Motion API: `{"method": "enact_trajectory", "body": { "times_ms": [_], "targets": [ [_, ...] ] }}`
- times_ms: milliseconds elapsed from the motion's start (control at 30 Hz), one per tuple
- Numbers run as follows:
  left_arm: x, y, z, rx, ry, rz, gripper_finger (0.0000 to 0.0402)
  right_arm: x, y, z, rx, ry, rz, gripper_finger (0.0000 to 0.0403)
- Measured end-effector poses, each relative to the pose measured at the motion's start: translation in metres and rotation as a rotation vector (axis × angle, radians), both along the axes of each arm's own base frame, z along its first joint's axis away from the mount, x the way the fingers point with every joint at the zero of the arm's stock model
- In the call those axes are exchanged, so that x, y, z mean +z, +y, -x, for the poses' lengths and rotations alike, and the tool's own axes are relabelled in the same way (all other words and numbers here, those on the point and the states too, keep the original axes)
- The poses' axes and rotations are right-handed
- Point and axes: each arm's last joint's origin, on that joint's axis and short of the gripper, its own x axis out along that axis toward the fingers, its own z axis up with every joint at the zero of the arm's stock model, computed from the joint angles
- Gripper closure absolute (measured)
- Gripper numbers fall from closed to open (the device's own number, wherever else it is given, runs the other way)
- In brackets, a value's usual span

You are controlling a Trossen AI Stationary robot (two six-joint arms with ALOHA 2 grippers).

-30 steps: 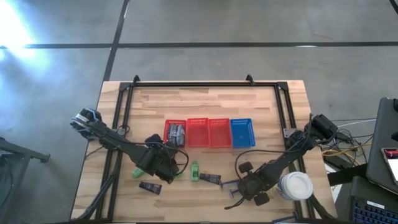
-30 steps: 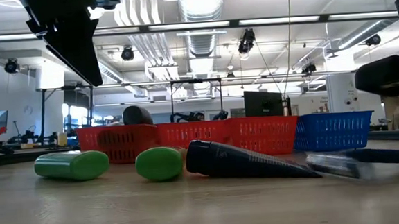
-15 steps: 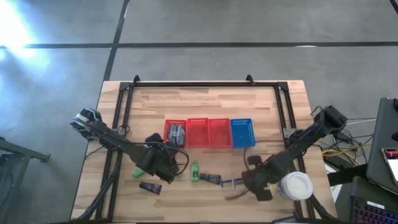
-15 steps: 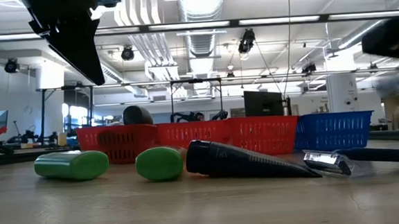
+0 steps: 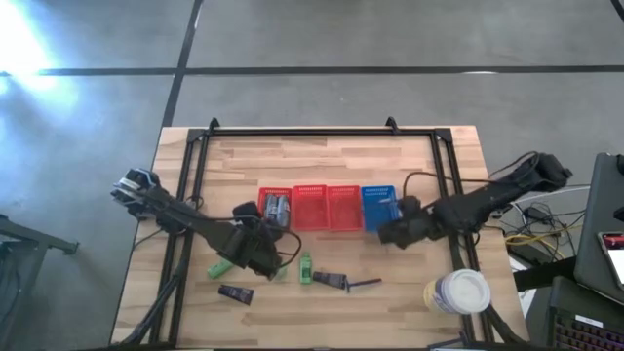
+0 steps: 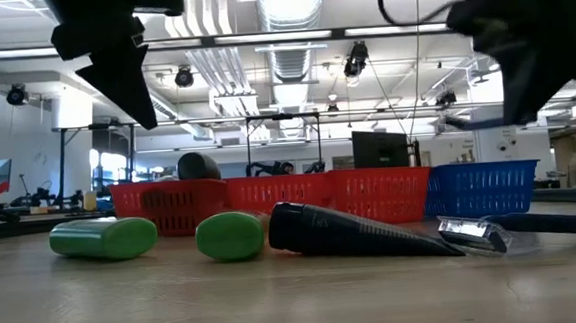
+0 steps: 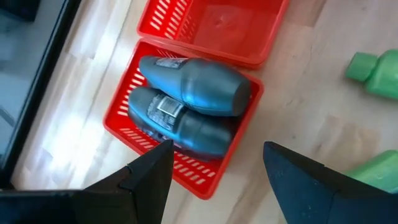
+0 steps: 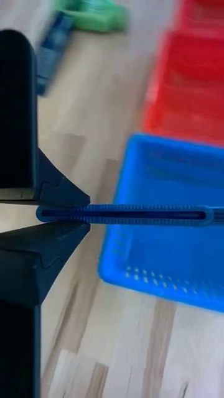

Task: Pick & Place Travel size toiletries
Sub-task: Put the blue razor into the blue bin

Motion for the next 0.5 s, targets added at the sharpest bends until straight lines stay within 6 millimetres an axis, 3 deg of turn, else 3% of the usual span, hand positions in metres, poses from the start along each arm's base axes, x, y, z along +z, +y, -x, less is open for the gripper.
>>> {"method": "enact_trajectory", "body": {
  "times_ms": [233, 500],
  "targets": [
    [0.007, 0.013, -0.002, -0.057, 0.026, 0.009, 0.0149, -0.006, -0.019, -0.009, -0.11, -0.078, -0.054, 0.0374],
    [0.016, 0.028, 0.001, -0.094, -0.112, 0.095, 0.0149, -0.014, -0.039, -0.015, -0.097, -0.009, -0.078, 0.0369]
  ]
}}
